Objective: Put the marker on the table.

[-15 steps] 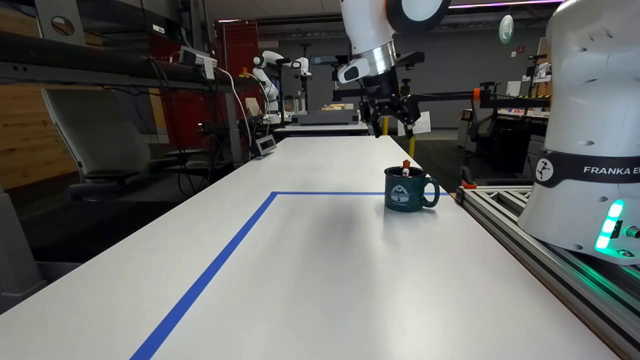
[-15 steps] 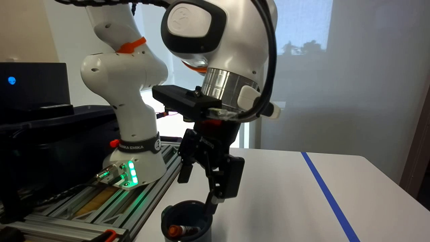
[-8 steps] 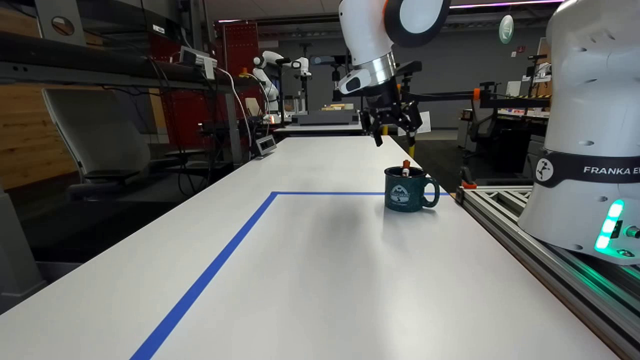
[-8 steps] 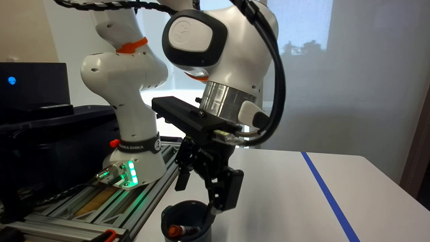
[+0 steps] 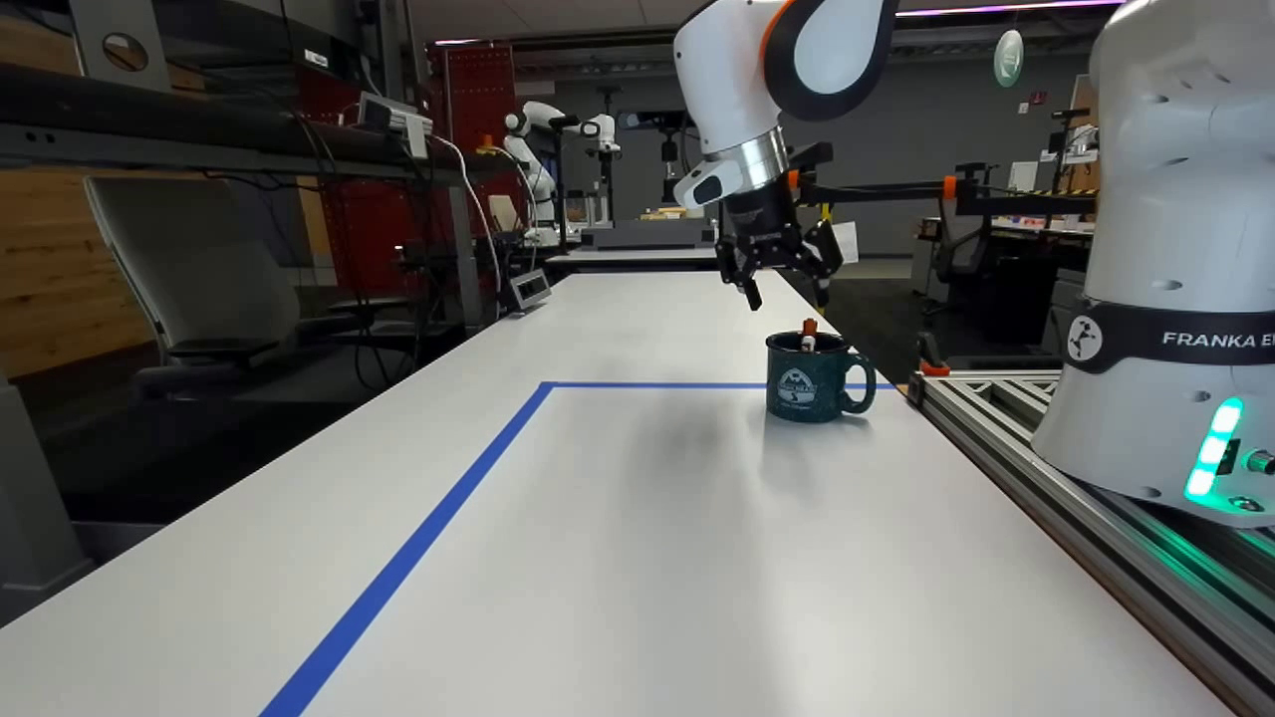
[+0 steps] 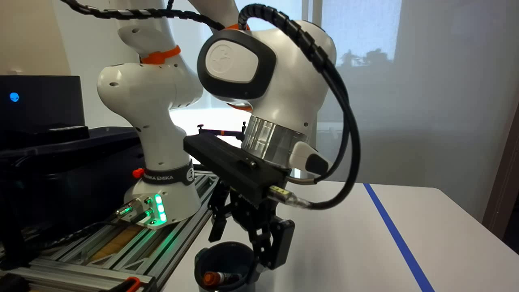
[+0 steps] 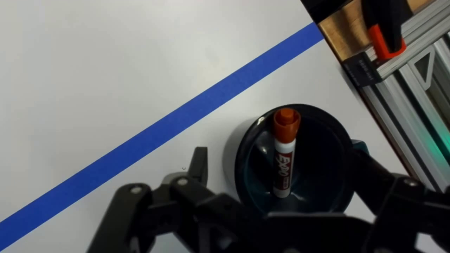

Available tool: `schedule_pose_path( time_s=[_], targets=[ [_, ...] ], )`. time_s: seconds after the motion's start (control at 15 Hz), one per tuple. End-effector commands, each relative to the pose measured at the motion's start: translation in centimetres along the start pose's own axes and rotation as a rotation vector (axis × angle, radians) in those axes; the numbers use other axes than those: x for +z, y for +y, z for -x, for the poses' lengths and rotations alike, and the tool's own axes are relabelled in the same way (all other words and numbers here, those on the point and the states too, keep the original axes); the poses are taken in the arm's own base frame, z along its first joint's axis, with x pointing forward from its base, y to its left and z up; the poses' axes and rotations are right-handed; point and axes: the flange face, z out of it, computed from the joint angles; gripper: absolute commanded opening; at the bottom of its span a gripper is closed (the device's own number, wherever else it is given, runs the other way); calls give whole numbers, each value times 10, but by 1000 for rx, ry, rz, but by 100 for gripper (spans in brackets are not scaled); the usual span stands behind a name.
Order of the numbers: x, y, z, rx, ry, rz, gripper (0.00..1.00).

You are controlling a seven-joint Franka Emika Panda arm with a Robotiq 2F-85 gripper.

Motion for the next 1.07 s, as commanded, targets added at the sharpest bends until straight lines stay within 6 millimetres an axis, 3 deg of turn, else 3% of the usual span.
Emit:
schedule_pose_path(
  time_s=[0.0, 1.0],
  targets=[
    [4, 3, 0, -42, -6, 25, 100],
    [7, -8, -5, 116, -114, -53, 100]
  ],
)
